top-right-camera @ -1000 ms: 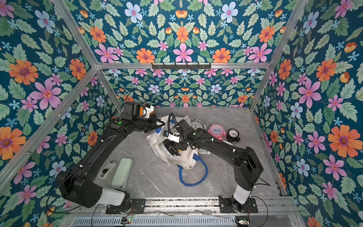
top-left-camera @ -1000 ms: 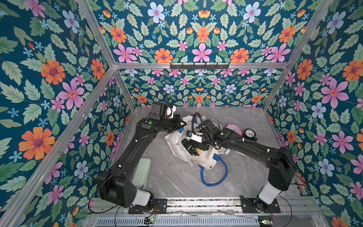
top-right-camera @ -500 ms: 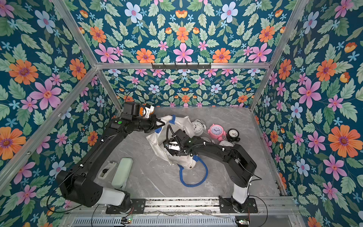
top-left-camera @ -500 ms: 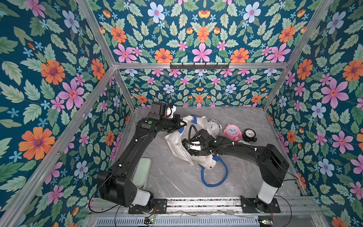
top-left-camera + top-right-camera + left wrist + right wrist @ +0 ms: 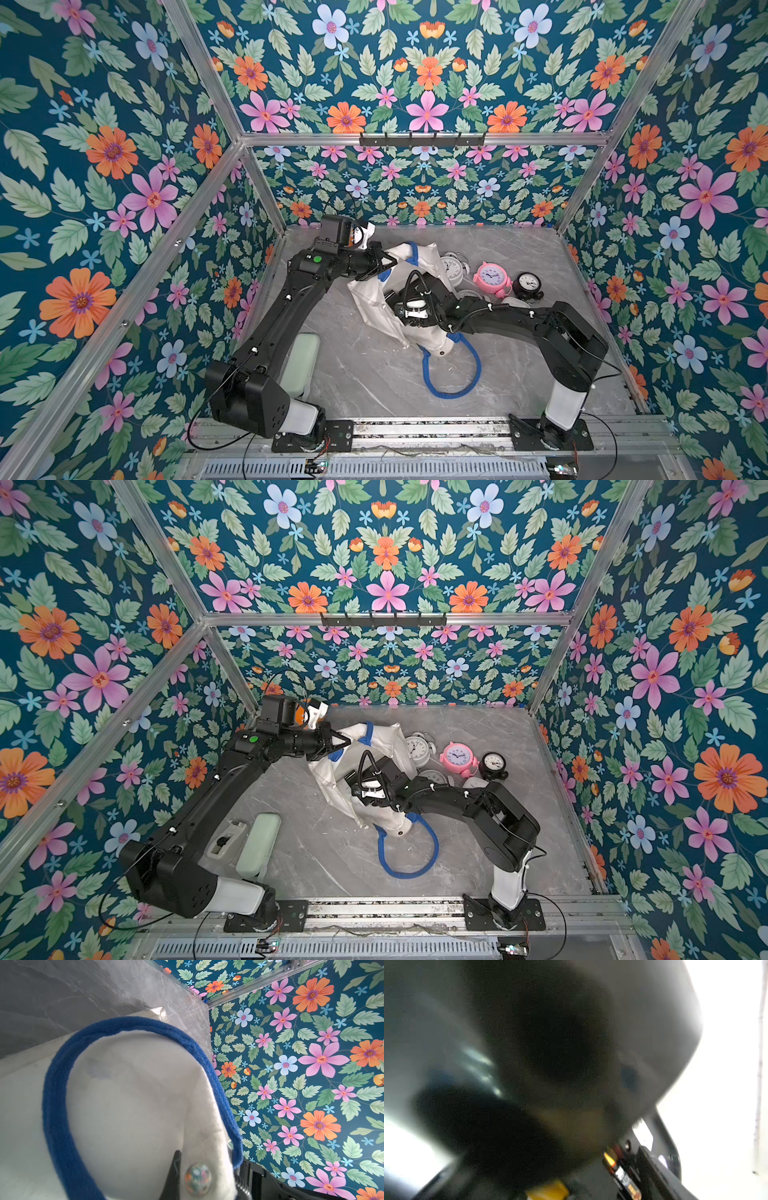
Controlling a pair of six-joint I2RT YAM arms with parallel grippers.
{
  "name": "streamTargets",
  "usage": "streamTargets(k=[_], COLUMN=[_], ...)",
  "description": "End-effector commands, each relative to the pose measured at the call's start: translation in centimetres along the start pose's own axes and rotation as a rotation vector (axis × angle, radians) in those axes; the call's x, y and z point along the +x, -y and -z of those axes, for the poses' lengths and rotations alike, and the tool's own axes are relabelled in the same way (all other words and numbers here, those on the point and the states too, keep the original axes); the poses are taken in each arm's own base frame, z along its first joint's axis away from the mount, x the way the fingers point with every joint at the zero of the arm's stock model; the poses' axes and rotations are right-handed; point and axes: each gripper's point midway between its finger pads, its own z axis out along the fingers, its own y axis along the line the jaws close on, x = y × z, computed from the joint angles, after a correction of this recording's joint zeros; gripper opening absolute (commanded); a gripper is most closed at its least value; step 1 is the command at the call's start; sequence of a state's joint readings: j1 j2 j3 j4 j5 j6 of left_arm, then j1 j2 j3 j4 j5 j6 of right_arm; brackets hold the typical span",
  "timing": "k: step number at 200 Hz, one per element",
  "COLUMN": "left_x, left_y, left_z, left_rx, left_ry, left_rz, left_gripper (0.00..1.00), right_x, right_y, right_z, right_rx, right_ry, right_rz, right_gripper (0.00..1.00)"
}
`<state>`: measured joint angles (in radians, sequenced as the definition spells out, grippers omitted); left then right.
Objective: Take the alarm clock out of the canvas bag
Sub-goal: Pick up the alarm from the canvas bag.
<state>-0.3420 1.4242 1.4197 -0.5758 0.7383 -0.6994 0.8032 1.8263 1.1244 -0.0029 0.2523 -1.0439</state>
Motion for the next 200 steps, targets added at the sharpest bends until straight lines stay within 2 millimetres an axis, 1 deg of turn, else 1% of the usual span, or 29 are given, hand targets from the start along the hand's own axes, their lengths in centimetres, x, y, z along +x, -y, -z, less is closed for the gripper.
streamTargets(k=[1, 24, 56, 86, 97, 126, 142, 171, 200], left_x=[-0.4, -0.4, -0.3, -0.4, -0.4, -0.4, -0.4, -0.5, -0.5], left_y=[2.9, 2.8, 2.8, 3.0, 3.1, 3.3, 3.4, 3.5, 3.5], left_z=[0.7, 0.7, 0.7, 0.8, 0.8, 1.1, 1.2, 1.2, 1.2], left_rx=[0.116, 0.115, 0.117, 0.123, 0.124, 0.129, 0.132, 0.135, 0.134], left_ry=[0.012, 0.010, 0.009, 0.017, 0.016, 0.019, 0.021, 0.022, 0.022], left_rz=[-0.059, -0.053, -0.049, -0.049, -0.049, -0.052, -0.055, -0.057, -0.058], left_gripper=[0.00, 0.00, 0.00, 0.00, 0.00, 0.00, 0.00, 0.00, 0.00], right_x=[-0.7, -1.2, -2.5, -3.4, -3.6, -3.7, -3.8, -4.0, -3.9], right_y=[2.8, 3.7, 4.9, 5.8, 5.7, 4.6, 4.5, 4.0, 3.9], right_z=[-0.3, -0.4, 0.9, 1.5, 1.8, 1.2, 1.3, 1.6, 1.7], right_rx=[0.112, 0.135, 0.112, 0.113, 0.096, 0.050, 0.033, -0.012, -0.033], right_ry=[0.028, 0.043, 0.104, 0.133, 0.148, 0.155, 0.155, 0.168, 0.157], right_rz=[0.015, 0.022, 0.006, 0.007, 0.009, 0.039, 0.039, 0.046, 0.050], right_gripper=[0.76, 0.74, 0.71, 0.64, 0.61, 0.61, 0.60, 0.50, 0.39])
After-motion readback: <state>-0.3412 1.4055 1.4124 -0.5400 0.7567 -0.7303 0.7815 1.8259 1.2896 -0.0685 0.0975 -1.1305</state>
